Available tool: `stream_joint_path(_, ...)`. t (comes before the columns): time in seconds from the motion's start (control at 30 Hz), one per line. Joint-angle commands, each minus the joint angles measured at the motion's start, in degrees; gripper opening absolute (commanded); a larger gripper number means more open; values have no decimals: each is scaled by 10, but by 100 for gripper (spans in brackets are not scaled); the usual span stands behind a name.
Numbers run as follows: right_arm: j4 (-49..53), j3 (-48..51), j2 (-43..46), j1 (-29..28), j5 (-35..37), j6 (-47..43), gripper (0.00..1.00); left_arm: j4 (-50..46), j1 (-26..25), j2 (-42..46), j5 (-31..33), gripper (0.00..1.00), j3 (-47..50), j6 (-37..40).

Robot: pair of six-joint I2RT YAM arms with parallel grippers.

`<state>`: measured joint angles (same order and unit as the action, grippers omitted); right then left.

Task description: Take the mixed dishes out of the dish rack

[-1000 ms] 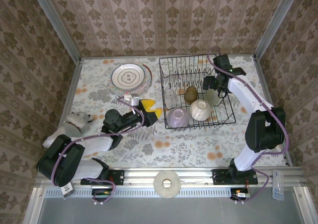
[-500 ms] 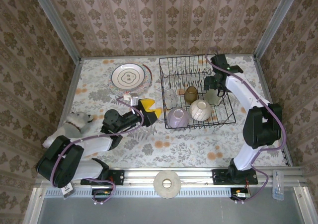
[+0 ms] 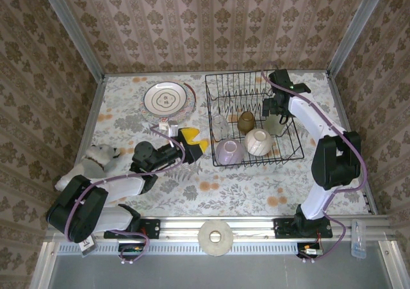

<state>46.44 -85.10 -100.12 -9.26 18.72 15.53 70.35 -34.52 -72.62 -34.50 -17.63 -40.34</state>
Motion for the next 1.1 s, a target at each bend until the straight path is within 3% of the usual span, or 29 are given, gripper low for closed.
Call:
stream_joint_path(0.0,20,-20,3,2,6,-10,100,27,-4,3,2,100,3,-1)
stream_joint_path(0.5,27,-23,-35,-4,-61,-9,100,27,-4,13,-1,100,5,0)
stream_joint_path(1.07,43,-35,-39,-35,-4,-17,93,28,-5,22,-1,100,6,-3)
